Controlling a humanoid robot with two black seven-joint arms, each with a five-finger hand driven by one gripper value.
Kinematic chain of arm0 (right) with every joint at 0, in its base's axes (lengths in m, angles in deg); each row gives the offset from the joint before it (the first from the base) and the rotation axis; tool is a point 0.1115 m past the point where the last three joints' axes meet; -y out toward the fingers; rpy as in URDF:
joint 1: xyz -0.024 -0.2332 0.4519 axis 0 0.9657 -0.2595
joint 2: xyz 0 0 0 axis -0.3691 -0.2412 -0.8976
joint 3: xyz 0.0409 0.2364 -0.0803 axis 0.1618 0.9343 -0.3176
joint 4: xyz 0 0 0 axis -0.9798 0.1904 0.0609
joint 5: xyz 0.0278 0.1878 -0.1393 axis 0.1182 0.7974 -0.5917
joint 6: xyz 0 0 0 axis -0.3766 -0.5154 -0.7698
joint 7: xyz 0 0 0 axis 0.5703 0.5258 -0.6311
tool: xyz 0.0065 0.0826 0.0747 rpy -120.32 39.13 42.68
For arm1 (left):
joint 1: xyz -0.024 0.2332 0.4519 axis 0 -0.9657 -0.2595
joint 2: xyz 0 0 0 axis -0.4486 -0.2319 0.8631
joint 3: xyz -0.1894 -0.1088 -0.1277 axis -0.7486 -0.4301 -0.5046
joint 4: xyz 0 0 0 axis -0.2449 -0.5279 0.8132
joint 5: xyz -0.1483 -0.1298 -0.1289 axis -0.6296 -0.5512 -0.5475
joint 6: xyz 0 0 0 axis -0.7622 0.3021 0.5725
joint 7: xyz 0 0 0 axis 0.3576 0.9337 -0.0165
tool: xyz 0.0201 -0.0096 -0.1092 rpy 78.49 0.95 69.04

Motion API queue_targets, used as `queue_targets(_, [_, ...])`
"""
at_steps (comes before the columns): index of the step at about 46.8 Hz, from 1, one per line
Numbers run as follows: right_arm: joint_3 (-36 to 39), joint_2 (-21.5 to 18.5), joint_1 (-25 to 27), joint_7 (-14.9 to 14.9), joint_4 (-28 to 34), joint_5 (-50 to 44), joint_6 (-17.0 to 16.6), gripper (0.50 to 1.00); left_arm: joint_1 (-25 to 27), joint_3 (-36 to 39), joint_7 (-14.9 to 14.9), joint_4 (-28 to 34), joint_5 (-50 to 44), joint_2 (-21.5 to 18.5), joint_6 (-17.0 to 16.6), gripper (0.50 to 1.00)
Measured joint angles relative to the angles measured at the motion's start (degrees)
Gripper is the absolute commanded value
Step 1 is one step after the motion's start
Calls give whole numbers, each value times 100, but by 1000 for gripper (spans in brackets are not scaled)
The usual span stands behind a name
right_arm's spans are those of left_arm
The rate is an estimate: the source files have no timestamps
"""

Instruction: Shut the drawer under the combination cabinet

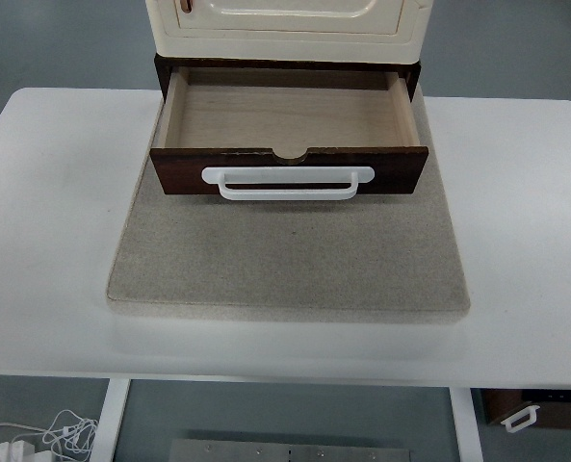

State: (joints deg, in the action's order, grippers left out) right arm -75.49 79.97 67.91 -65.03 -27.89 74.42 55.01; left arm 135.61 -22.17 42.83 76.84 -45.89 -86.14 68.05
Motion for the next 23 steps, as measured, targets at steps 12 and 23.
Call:
queue_targets(12, [0,0,-1,1,-1,0,1,952,422,702,69,52,71,356,34,1000])
queue_targets(23, [0,0,-1,1,-1,0,1,952,1011,1436,422,201,101,527,63,1000])
